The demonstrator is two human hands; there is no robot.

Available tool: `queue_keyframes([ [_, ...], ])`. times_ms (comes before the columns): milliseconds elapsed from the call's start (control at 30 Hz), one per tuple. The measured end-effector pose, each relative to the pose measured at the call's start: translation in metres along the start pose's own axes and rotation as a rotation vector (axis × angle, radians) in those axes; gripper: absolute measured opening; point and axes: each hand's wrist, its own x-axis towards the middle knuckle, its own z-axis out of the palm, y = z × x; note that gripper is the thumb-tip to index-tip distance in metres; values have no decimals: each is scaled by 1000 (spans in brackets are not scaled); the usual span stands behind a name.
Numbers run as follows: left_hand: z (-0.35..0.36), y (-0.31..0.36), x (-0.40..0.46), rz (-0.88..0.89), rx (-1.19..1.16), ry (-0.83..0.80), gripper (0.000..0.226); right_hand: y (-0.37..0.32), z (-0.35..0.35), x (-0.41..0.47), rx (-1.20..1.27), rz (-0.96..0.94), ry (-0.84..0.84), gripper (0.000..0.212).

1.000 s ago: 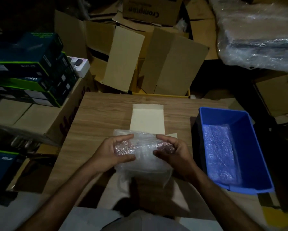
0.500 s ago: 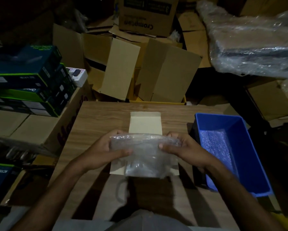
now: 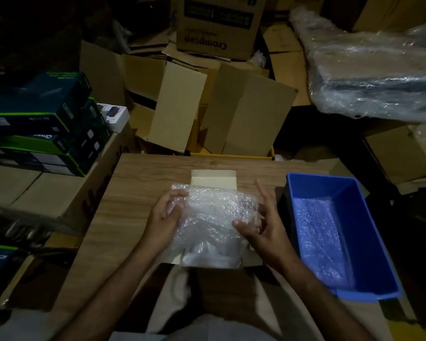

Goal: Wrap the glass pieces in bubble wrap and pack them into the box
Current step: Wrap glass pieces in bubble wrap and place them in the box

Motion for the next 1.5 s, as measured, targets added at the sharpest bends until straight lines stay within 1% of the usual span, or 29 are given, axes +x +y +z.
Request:
queue_keyframes([
  [67, -3, 1, 1, -65, -2, -32, 27, 1, -3, -2, -90, -7, -106, 78],
  [133, -10, 5, -1, -139, -106, -152, 29, 4, -2, -1, -273, -20, -136, 74],
  [200, -17, 8, -2, -176, -184, -300, 54, 2, 1, 4, -265, 28, -94, 62],
  [233, -19, 9, -1, -159, -105, -331, 63, 0, 2, 8, -224, 50, -68, 50],
  [267, -19, 11, -1, -126, 47, -325, 64, -3, 2, 12, -204, 62, -48, 37],
  [300, -18, 13, 0, -81, 237, -282, 56, -5, -1, 17, -229, 65, -43, 26],
  [333, -17, 15, 1, -19, 425, -216, 42, -6, -5, 22, -266, 64, -55, 20],
  [400, -18, 16, 3, 102, 676, -139, 19, -7, -14, 28, -329, 54, -85, 20],
  [433, -19, 14, 6, 155, 726, -146, 15, -9, -17, 29, -332, 43, -93, 19],
  [467, -21, 12, 8, 180, 697, -184, 12, -10, -19, 31, -303, 31, -98, 17],
  [500, -22, 12, 10, 167, 557, -240, 8, -10, -20, 32, -238, 24, -102, 16],
  [567, -21, 11, 12, 69, 170, -386, 13, -9, -20, 32, -86, -3, -129, 17],
  [600, -20, 9, 13, 33, 58, -416, 14, -6, -19, 32, -66, -34, -136, 15],
  [667, -17, 2, 14, -7, 21, -387, 17, -1, -16, 31, -70, -85, -125, 11],
  [733, -15, -4, 15, -21, 60, -337, 22, 3, -13, 30, -85, -117, -106, 15],
  [800, -12, -10, 14, -10, 67, -318, 18, 8, -13, 29, -122, -147, -109, 18],
  [833, -10, -12, 13, -17, 51, -305, 16, 11, -14, 29, -124, -130, -123, 19],
  [900, -5, -14, 11, -60, 27, -269, 23, 15, -17, 26, -65, -14, -177, 15],
  [933, -5, -15, 10, -88, 10, -262, 25, 16, -17, 23, -49, 36, -210, 23],
  [967, -7, -17, 9, -113, -14, -269, 23, 16, -17, 20, -47, 55, -237, 32],
  [1000, -11, -17, 8, -137, -54, -301, 21, 19, -17, 19, -109, 39, -231, 33],
  [1033, -15, -18, 6, -141, -76, -358, 29, 19, -15, 18, -145, 29, -212, 29],
  [1100, -20, -18, 4, -60, 8, -430, 54, 22, -13, 19, -170, 18, -166, 19],
  [1133, -18, -18, 2, -12, 65, -423, 58, 23, -12, 19, -164, 4, -149, 17],
  [1200, -14, -18, 2, 28, 92, -368, 59, 23, -12, 20, -158, -45, -136, 22],
  [1267, -11, -19, 3, 75, 110, -359, 63, 21, -12, 20, -183, -103, -165, 30],
  [1367, -11, -26, 7, 254, 391, -404, 52, 29, -11, 25, -360, -191, -206, 20],
  [1433, -11, -33, 6, 375, 552, -416, 46, 41, -10, 30, -416, -248, -189, 31],
  [1500, -13, -40, 6, 440, 646, -424, 51, 48, -9, 34, -445, -247, -168, 37],
])
